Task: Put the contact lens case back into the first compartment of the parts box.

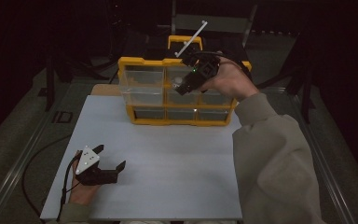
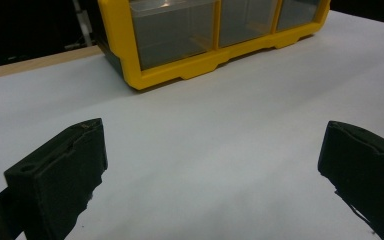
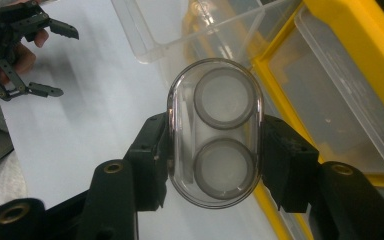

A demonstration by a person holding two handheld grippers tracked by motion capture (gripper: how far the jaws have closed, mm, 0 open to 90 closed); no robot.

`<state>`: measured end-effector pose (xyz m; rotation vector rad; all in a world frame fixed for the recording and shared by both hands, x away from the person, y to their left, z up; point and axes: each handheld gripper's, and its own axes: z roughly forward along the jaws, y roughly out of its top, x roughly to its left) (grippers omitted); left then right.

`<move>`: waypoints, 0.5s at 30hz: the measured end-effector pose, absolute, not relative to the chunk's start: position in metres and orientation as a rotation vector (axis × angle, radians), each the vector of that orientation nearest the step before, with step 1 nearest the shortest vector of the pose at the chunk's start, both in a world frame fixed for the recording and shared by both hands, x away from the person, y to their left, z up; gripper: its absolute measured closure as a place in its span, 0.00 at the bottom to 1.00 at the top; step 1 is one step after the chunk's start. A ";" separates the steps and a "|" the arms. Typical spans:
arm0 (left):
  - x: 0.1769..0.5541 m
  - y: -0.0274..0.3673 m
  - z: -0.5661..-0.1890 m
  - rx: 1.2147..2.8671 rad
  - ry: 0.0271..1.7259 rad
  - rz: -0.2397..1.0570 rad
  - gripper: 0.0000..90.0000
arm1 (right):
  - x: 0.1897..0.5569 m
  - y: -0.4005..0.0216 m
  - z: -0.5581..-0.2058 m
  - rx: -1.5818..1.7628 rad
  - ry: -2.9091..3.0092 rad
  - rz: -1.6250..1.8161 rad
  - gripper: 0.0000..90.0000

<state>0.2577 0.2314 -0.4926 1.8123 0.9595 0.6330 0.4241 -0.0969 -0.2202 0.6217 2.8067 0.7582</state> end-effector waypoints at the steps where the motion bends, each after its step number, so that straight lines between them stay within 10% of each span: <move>1: 0.258 0.231 -0.493 1.812 0.959 0.633 0.00 | 0.424 -0.097 -0.220 0.620 2.806 0.759 0.55; 15: 0.257 0.232 -0.492 1.809 0.960 0.632 0.00 | 0.427 -0.091 -0.214 0.626 2.784 0.793 0.55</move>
